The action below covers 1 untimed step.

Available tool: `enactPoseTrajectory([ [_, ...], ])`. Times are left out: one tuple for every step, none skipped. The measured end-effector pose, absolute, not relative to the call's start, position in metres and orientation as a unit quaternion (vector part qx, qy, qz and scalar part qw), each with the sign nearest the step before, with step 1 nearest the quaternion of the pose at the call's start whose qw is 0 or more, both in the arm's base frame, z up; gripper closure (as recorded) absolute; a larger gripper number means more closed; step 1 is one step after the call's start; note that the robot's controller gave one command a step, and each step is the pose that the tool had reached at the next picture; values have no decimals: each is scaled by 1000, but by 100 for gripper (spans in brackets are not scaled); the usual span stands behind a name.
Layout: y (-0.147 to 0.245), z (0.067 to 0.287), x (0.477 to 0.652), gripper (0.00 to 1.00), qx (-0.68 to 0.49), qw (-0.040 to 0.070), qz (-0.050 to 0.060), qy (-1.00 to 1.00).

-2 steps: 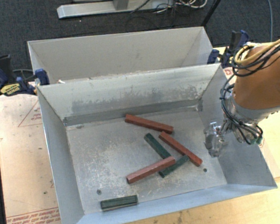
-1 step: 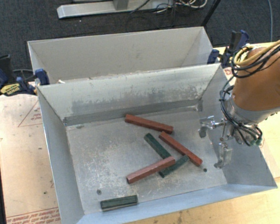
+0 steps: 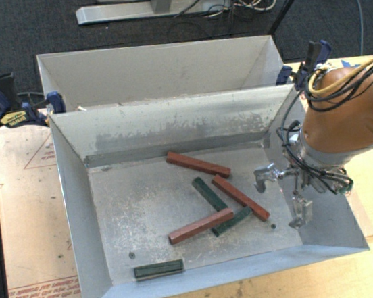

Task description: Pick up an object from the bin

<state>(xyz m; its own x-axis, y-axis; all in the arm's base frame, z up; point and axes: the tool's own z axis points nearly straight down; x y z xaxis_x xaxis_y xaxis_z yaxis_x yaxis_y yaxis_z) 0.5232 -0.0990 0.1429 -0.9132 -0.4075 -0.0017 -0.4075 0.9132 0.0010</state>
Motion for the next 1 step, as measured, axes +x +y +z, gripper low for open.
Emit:
enactPoseTrajectory([
  [-73,68,555,0,-121,0,2,993],
])
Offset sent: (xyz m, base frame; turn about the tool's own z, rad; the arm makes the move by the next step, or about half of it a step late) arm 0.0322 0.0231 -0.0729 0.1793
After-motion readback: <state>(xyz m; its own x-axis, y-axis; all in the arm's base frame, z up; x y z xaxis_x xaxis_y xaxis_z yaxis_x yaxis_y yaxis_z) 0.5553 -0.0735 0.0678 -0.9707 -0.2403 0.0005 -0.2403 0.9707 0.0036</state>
